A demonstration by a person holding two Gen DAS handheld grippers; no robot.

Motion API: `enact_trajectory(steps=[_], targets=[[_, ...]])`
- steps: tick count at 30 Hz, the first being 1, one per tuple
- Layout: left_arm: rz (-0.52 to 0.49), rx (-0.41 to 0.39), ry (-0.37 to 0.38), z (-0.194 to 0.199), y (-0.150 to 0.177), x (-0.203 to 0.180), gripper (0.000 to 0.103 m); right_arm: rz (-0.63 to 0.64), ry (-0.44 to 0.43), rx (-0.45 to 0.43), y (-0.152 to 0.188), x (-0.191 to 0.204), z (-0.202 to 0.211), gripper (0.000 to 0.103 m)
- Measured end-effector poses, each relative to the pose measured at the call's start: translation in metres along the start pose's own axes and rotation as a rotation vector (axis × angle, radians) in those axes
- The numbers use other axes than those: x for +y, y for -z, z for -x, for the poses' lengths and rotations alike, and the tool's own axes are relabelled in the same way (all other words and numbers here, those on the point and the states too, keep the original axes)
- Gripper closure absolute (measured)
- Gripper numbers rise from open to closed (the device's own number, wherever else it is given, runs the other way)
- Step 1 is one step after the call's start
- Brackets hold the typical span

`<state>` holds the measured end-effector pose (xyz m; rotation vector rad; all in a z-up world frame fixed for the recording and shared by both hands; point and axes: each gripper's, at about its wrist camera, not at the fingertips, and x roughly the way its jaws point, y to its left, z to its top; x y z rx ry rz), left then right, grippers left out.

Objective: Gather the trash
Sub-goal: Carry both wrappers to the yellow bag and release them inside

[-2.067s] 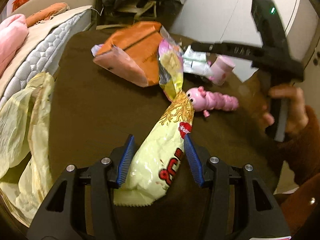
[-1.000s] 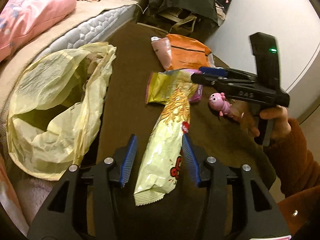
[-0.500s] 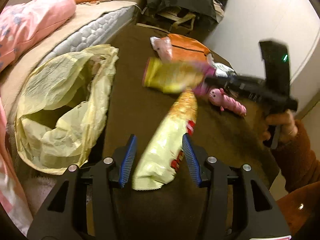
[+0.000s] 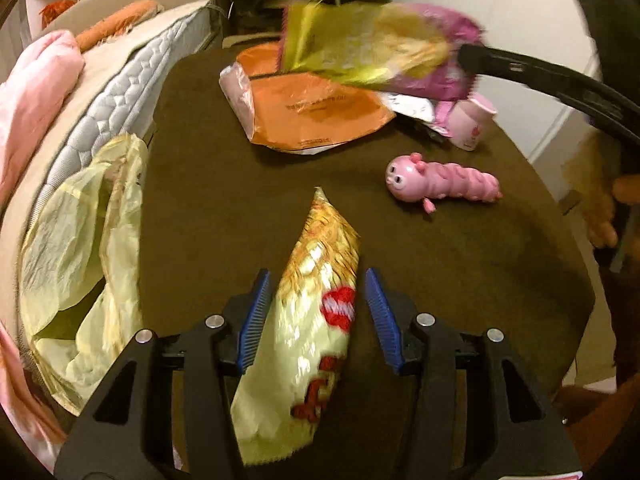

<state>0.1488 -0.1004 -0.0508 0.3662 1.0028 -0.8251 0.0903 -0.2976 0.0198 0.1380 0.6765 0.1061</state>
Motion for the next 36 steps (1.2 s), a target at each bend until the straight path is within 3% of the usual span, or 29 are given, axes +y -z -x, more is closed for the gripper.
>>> enact_trajectory(steps=[2,3,11,17,22,30,36], targets=[[0.026,0.006,-0.008,-0.006,-0.005,0.004,0.059,-0.007,0.004,-0.006,0.0,-0.001,0.002,0.09],[0.037,-0.004,-0.003,-0.005,-0.008,0.005,0.069,-0.007,0.007,-0.012,-0.001,-0.001,0.004,0.09],[0.122,-0.183,0.016,0.049,-0.012,0.027,0.073,-0.001,0.01,-0.049,-0.014,0.007,0.012,0.09],[0.289,-0.417,-0.028,0.113,-0.01,0.09,0.073,0.059,-0.016,-0.067,-0.034,0.038,0.005,0.09],[0.414,-0.534,-0.07,0.138,0.0,0.146,0.073,0.122,-0.059,-0.064,-0.055,0.075,-0.014,0.09],[0.586,-0.582,-0.049,0.124,0.017,0.223,0.073,0.229,-0.153,0.066,-0.075,0.13,-0.093,0.09],[0.594,-0.568,-0.016,0.106,0.02,0.244,0.073,0.268,-0.258,0.204,-0.073,0.162,-0.169,0.09]])
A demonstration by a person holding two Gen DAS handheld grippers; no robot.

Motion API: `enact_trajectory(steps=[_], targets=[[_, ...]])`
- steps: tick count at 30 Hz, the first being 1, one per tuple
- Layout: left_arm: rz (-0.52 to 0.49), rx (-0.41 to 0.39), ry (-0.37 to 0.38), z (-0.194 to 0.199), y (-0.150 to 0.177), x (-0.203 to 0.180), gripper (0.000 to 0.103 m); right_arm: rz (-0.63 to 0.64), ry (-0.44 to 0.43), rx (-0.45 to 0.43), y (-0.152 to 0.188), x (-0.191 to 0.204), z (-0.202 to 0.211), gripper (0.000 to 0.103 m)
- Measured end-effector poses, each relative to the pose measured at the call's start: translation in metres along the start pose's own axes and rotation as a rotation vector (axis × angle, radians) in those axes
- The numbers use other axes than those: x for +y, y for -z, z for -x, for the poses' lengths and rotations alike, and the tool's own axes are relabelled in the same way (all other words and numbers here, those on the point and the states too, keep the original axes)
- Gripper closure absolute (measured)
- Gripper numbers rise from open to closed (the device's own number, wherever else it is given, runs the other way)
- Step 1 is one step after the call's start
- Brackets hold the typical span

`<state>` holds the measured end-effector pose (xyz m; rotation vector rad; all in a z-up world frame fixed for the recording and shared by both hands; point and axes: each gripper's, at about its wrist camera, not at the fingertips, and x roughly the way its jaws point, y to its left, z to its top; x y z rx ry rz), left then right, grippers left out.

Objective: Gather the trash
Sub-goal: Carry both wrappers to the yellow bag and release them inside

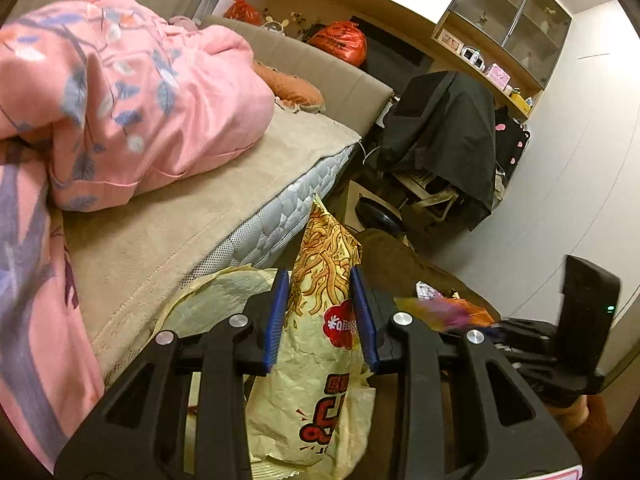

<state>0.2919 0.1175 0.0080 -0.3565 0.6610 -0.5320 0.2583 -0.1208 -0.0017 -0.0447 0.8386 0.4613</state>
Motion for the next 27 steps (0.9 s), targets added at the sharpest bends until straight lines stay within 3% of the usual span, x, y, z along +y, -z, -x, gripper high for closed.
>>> enact_trajectory(steps=[5,11,20,22,24,27], targets=[[-0.006,0.041,-0.021,-0.027,0.009,0.018,0.073,0.026,-0.075,0.081,-0.005,0.008,-0.051,0.09],[-0.002,0.172,-0.07,-0.055,0.04,0.04,0.073,0.002,-0.114,0.132,-0.001,0.001,-0.083,0.09],[0.044,0.184,-0.071,-0.062,0.049,0.055,0.072,0.017,-0.099,0.144,0.0,0.001,-0.095,0.089],[0.072,0.183,-0.052,-0.064,0.045,0.058,0.069,0.016,-0.08,0.138,0.0,0.001,-0.094,0.084],[0.094,0.179,-0.031,-0.062,0.04,0.059,0.059,0.025,-0.059,0.118,0.001,0.002,-0.087,0.07],[0.111,0.159,-0.024,-0.056,0.032,0.059,0.052,0.035,-0.048,0.094,0.003,0.002,-0.075,0.066]])
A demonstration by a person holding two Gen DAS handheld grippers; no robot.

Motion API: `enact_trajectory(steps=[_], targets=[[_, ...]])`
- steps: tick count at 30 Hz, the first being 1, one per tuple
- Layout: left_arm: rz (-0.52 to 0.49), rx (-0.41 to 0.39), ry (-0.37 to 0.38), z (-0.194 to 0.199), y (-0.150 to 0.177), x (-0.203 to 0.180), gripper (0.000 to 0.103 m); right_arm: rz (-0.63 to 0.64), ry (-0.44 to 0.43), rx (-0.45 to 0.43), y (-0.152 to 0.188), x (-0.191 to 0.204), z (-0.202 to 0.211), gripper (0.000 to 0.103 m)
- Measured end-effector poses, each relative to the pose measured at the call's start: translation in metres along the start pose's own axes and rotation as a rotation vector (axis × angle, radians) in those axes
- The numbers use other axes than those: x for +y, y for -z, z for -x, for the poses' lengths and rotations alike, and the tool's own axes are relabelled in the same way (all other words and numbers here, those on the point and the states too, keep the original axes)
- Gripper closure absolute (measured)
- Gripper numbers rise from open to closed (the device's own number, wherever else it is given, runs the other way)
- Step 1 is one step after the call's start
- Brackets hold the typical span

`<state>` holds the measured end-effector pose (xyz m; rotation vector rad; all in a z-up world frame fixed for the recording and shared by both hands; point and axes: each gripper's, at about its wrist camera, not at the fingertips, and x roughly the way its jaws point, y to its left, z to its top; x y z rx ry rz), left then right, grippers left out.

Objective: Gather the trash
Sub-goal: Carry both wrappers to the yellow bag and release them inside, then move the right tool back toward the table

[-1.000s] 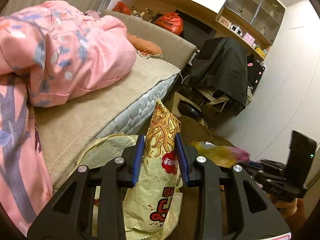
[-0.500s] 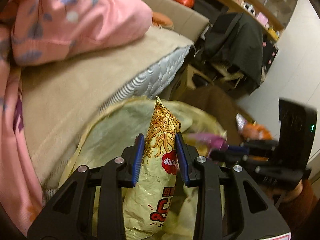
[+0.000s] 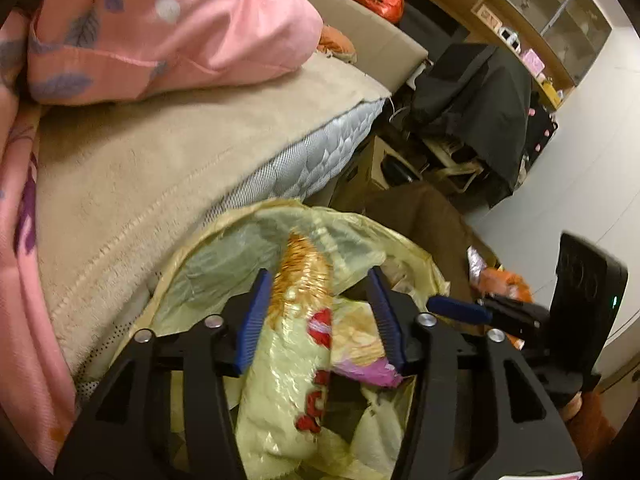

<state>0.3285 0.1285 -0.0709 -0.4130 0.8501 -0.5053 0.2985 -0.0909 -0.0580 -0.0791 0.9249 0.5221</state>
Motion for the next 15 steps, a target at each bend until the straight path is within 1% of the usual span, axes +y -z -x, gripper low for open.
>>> enact_trajectory(steps=[4,8,10,12,14,15], targets=[[0.005,-0.028,-0.006,0.015,-0.005,-0.006,0.048,-0.01,0.02,-0.037,0.003,-0.002,0.021,0.066],[-0.019,-0.054,-0.036,0.027,-0.003,-0.017,0.041,-0.032,0.051,-0.082,0.01,-0.01,0.047,0.065],[-0.037,-0.071,-0.056,0.032,-0.001,-0.027,0.04,-0.046,0.073,-0.103,0.014,-0.015,0.061,0.065],[-0.085,-0.09,-0.085,0.037,0.004,-0.044,0.037,-0.063,0.099,-0.13,0.022,-0.022,0.077,0.063],[-0.135,-0.106,-0.101,0.039,0.007,-0.06,0.037,-0.08,0.117,-0.156,0.029,-0.028,0.092,0.058],[-0.175,-0.119,-0.109,0.04,0.011,-0.075,0.036,-0.093,0.126,-0.17,0.034,-0.032,0.101,0.057]])
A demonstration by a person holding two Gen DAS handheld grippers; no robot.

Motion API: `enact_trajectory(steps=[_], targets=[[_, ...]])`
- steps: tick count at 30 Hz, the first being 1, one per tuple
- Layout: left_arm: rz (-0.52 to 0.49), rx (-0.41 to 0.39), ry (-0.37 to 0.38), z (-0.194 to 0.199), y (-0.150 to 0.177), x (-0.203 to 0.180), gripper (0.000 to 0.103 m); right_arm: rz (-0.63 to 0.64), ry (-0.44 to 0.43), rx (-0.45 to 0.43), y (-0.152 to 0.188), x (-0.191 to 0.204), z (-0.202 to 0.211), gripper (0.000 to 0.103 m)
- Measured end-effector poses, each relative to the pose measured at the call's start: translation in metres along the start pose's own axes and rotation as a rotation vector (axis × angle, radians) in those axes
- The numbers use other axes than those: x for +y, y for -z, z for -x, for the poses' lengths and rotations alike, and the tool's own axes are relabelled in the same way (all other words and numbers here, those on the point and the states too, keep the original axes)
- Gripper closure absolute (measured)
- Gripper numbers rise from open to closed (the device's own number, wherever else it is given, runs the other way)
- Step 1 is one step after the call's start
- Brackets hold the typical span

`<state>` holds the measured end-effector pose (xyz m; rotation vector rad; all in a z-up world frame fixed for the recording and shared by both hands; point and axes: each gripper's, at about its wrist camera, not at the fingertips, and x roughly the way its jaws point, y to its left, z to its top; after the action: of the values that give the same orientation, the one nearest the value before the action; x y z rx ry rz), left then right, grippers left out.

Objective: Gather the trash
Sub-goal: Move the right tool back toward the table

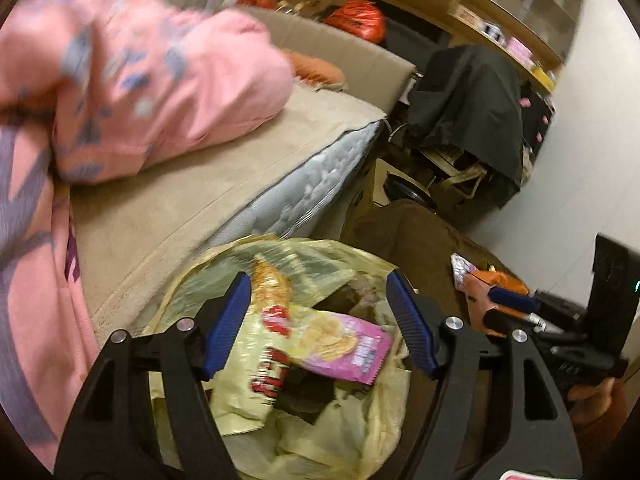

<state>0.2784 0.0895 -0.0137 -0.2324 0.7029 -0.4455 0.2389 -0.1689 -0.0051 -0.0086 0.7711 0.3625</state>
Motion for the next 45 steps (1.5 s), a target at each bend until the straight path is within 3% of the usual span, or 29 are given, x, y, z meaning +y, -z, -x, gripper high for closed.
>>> enact_trajectory(steps=[4,6,17,23,26,33,36,41,42,45], targets=[[-0.068,-0.011,0.033,-0.001,0.002,-0.04,0.035,-0.043,0.059,-0.043,0.013,-0.023,0.032,0.054],[-0.093,0.001,0.072,-0.007,0.005,-0.064,0.035,-0.065,0.113,-0.06,0.022,-0.039,0.051,0.041],[-0.292,0.09,0.231,-0.062,0.036,-0.189,0.035,-0.179,0.334,-0.047,0.092,-0.128,0.138,0.038],[-0.325,0.087,0.182,-0.095,0.03,-0.217,0.035,-0.238,0.411,-0.049,0.118,-0.156,0.152,0.038],[-0.319,0.094,0.196,-0.099,0.03,-0.217,0.035,-0.239,0.464,-0.048,0.119,-0.163,0.153,0.038],[-0.37,0.108,0.24,-0.105,0.021,-0.221,0.035,-0.064,0.404,0.014,0.081,-0.208,0.132,0.038],[-0.35,0.101,0.233,-0.11,0.014,-0.215,0.035,-0.093,0.329,0.077,0.061,-0.235,0.104,0.038],[-0.325,0.094,0.21,-0.128,-0.007,-0.201,0.035,-0.136,0.289,0.203,0.043,-0.256,0.047,0.045],[-0.327,0.104,0.209,-0.135,-0.012,-0.199,0.035,-0.131,0.275,0.249,0.042,-0.259,0.037,0.05],[-0.34,0.168,0.225,-0.159,-0.022,-0.195,0.035,-0.109,0.267,0.313,0.037,-0.266,0.025,0.051]])
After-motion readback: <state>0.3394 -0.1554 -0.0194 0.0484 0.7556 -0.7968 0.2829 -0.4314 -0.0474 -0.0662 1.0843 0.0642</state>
